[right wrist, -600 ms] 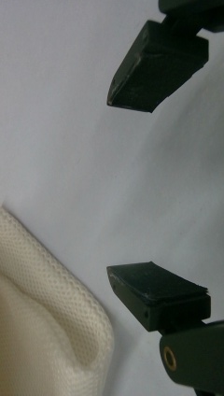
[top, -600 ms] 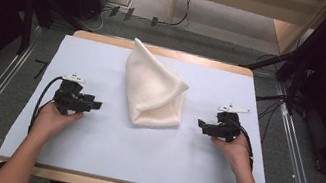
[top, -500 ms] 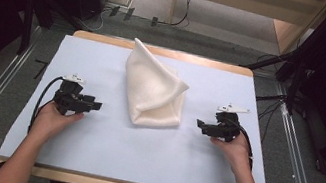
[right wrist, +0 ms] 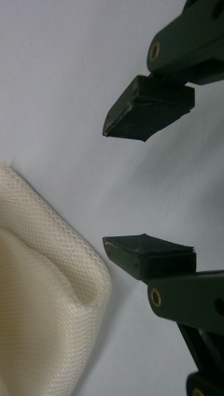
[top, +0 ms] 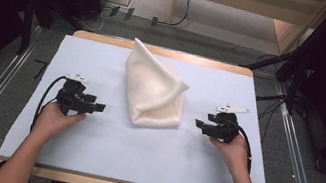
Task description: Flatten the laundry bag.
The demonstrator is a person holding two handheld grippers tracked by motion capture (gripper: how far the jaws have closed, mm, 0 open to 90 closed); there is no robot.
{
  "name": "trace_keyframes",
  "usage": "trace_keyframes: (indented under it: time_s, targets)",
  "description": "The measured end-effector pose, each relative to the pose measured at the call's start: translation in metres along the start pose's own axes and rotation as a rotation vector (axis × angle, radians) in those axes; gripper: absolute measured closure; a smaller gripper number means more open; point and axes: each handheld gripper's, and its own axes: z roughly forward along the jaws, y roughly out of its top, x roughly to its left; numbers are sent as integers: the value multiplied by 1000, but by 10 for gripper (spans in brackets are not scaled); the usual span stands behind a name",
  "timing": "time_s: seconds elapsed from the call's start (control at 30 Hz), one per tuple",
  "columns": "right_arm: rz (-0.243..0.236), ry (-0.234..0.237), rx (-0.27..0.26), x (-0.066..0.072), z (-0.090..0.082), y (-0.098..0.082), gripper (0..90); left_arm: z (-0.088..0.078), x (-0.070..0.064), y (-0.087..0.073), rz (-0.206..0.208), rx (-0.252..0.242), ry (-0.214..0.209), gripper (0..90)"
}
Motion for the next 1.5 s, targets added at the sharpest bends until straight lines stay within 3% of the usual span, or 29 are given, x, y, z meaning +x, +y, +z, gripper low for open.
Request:
trace_keyframes:
  time_s: [0.47, 0.8, 1.13, 1.27, 1.5]
  targets:
    - [7, 9, 22, 0, -1, -3, 439, -1, -1, 5, -18, -19, -12, 304]
    - [14, 15, 20, 2, -4, -2, 458, 1, -2, 8, -3, 12, -24, 275]
    - [53, 35, 23, 3, -5, 0, 507, 2, -3, 9, -13, 43, -14, 305]
    - [54, 38, 15, 4, -8, 3, 521, 0, -3, 10, -15, 41, -21, 322]
    - [42, 35, 12, 6, -11, 10, 577, -2, -3, 10, -20, 53, 6, 343]
